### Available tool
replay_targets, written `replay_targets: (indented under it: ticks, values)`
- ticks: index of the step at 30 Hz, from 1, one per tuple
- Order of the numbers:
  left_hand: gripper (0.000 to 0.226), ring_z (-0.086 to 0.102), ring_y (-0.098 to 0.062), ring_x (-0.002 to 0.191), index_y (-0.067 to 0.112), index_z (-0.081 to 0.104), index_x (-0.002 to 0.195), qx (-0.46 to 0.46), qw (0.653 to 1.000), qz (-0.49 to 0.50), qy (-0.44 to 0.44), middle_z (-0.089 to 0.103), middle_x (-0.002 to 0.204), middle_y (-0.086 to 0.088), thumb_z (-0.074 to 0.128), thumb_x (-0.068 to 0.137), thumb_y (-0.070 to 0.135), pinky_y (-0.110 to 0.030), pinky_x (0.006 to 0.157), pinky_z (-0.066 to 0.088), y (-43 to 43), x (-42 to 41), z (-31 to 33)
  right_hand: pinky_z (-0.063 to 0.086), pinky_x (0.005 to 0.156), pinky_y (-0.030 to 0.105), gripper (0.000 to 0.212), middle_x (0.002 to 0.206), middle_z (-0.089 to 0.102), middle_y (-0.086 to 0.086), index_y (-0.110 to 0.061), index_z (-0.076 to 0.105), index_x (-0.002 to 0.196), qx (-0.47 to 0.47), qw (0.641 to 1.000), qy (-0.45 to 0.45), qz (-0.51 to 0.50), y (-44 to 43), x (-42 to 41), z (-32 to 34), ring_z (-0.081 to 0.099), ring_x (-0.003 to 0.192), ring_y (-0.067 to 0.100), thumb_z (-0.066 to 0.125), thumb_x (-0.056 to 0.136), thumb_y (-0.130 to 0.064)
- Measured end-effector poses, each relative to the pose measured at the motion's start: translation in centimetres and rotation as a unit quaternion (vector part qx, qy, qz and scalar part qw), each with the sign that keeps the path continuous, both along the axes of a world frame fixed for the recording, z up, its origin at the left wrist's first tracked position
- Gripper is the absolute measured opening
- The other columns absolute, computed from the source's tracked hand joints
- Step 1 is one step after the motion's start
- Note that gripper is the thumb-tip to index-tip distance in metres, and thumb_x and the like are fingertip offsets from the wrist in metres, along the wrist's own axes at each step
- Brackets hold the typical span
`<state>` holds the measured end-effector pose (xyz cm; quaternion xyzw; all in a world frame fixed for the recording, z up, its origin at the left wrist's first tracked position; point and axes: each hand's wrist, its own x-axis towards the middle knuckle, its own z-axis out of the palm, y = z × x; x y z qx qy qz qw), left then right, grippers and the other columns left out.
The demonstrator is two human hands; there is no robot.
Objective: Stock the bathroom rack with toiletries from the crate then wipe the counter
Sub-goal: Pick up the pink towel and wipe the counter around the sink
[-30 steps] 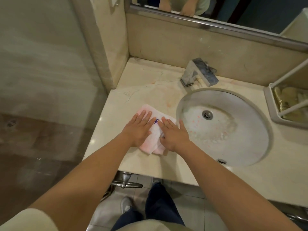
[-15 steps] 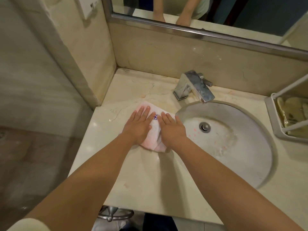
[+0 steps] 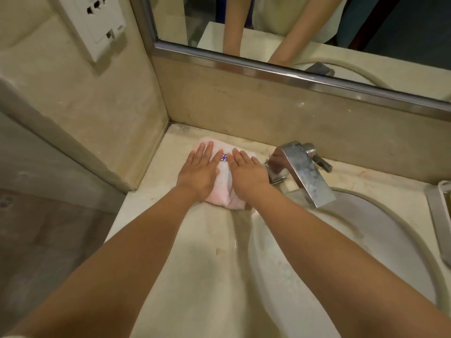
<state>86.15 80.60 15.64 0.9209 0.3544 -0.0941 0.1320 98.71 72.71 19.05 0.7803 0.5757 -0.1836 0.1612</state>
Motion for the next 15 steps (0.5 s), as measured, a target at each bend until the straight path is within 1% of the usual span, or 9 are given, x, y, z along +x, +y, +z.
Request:
replay_targets:
  ticks: [3,6,9,10,12,15]
  values:
    - [0.055,-0.019,-0.02,0.148,0.025,-0.003,0.155,0.0,1.0,0.008,-0.01,-0.018,0.161,-0.003,0.02,0.105,0.031,-0.037,0.12,-0.008,2.4,1.2,-0.2,0.004,0.123,0.037,0.074,0.164,-0.014,0.001,-0.015,-0.008,0.156,0.001,1.0,0.015,-0.006,2.7,1.2,0.0,-0.007,0.151,0.017,0.04,0.099,-0.019]
    - [0.055,-0.019,-0.019,0.148,0.026,-0.003,0.155,0.005,1.0,0.008,-0.021,-0.018,0.161,-0.002,0.02,0.105,0.031,-0.038,0.12,-0.008,3.8,1.7,-0.9,0.006,0.122,0.033,0.078,0.164,-0.012,0.001,-0.015,-0.006,0.156,0.015,0.998,0.044,-0.031,4.3,1.7,-0.3,-0.006,0.151,0.016,0.046,0.098,-0.021]
    - [0.056,-0.018,-0.019,0.148,0.026,-0.003,0.155,0.009,1.0,0.003,-0.029,-0.017,0.161,-0.002,0.021,0.105,0.032,-0.038,0.12,-0.008,4.0,1.6,-1.1,0.004,0.12,0.031,0.081,0.164,-0.011,0.001,-0.017,-0.003,0.157,0.035,0.992,0.107,-0.064,4.3,1.7,-0.5,-0.008,0.151,0.015,0.05,0.096,-0.026]
    - [0.056,-0.018,-0.019,0.148,0.027,-0.003,0.155,0.008,1.0,0.003,-0.028,-0.017,0.161,-0.002,0.021,0.105,0.033,-0.038,0.12,-0.008,3.9,1.5,-1.1,0.003,0.12,0.032,0.078,0.164,-0.011,0.0,-0.017,-0.002,0.157,0.042,0.987,0.131,-0.079,4.2,1.6,-0.6,-0.009,0.151,0.015,0.046,0.096,-0.03]
    - [0.057,-0.018,-0.018,0.148,0.029,-0.004,0.154,0.007,1.0,0.001,-0.024,-0.017,0.162,-0.001,0.022,0.104,0.034,-0.038,0.12,-0.007,3.9,1.3,-1.0,-0.001,0.122,0.035,0.07,0.164,-0.01,-0.001,-0.019,0.001,0.157,0.062,0.978,0.169,-0.109,3.8,1.2,-0.8,-0.012,0.15,0.015,0.033,0.098,-0.038]
    - [0.059,-0.017,-0.018,0.148,0.029,-0.003,0.154,0.008,1.0,-0.013,-0.018,-0.015,0.162,0.0,0.025,0.103,0.032,-0.037,0.12,-0.007,3.6,0.5,-0.8,-0.005,0.122,0.038,0.07,0.164,-0.011,-0.003,-0.023,0.001,0.157,0.077,0.97,0.188,-0.136,3.2,-0.1,-1.4,-0.015,0.15,0.016,0.027,0.097,-0.049]
